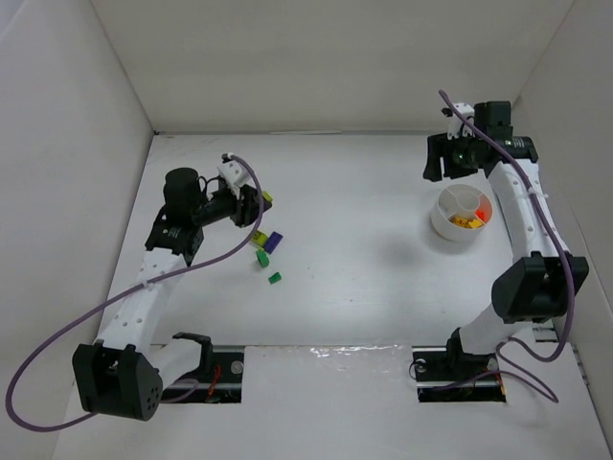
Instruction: Sort the legos into containers by color
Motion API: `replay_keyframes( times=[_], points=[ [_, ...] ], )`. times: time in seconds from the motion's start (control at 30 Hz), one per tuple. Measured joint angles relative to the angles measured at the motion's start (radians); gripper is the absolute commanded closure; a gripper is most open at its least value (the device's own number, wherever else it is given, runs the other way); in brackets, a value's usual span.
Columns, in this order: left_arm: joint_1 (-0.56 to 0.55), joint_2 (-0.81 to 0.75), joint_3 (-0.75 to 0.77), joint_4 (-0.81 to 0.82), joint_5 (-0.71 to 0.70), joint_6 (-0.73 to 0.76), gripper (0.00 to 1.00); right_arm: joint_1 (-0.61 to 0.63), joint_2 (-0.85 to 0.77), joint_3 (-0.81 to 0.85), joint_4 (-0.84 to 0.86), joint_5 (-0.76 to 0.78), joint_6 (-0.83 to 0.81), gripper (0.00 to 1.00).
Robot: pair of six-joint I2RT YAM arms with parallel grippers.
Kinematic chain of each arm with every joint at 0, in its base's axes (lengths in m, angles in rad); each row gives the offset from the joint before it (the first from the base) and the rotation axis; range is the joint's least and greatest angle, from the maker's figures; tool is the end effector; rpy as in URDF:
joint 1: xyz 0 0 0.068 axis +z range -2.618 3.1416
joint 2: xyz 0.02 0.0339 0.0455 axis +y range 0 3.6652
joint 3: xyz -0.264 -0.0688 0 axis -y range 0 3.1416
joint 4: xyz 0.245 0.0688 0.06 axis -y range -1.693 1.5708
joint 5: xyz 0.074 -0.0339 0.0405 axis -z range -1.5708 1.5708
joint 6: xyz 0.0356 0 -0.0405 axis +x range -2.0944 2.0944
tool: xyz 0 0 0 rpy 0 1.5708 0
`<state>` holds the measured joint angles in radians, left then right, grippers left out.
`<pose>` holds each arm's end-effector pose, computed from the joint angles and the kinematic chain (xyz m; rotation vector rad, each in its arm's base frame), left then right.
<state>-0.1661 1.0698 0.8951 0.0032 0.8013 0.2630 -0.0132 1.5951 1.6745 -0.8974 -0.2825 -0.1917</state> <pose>0.2347 -0.0653 0.3447 0.9141 1.4677 -0.6226 0.3400 0.0054 0.3777 -0.3419 2.3351 0.2381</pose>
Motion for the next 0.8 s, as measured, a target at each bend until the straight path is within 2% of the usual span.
replay_keyframes(
  times=[0.2, 0.8],
  points=[
    [0.000, 0.049, 0.009, 0.005, -0.014, -0.007, 1.00, -0.003, 0.069, -0.041, -0.016, 0.087, 0.043, 0.27],
    [0.000, 0.050, 0.009, -0.020, -0.046, -0.007, 1.00, 0.025, 0.210, -0.041, -0.023, 0.119, 0.055, 0.26]
  ],
)
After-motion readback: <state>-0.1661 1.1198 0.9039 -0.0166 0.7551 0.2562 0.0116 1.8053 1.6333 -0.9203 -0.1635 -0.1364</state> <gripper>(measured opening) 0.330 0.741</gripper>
